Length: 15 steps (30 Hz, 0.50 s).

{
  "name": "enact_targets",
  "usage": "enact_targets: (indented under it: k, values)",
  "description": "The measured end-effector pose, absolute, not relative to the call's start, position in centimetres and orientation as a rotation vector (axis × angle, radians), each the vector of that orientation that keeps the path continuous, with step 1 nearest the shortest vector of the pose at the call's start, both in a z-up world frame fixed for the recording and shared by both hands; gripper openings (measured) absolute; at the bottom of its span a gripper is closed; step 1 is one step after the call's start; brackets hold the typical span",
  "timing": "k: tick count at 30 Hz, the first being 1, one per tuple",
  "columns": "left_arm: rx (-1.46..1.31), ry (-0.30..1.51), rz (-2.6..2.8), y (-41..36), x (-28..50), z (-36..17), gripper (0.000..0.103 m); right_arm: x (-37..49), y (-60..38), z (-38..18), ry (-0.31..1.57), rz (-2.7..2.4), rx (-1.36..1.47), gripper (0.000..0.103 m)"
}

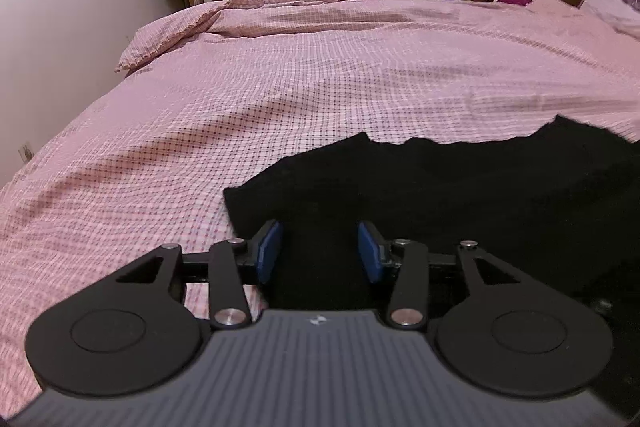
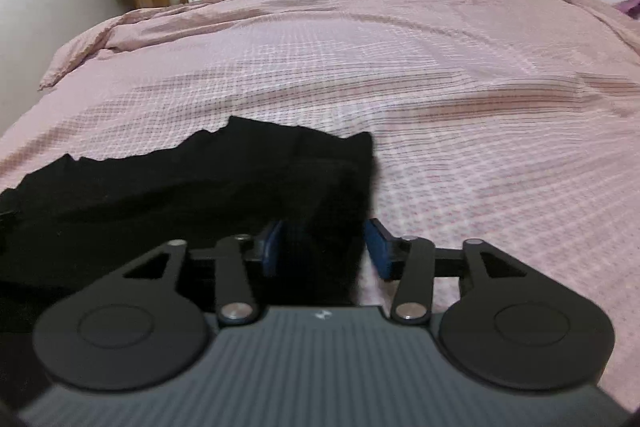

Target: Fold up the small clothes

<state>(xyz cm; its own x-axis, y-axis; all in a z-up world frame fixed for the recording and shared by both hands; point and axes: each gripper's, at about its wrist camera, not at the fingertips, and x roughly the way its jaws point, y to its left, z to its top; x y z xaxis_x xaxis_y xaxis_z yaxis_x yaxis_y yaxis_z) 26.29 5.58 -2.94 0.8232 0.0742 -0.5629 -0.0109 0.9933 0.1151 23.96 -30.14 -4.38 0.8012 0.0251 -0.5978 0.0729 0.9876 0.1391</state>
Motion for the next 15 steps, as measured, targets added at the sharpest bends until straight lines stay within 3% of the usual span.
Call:
enact_targets:
  k: [15]
  values:
    - [0.007,0.669,0.072,8.1,12.2,1.6,0.059,10.9,-31.0,-1.2,0.727,0.036,0.279,0.048]
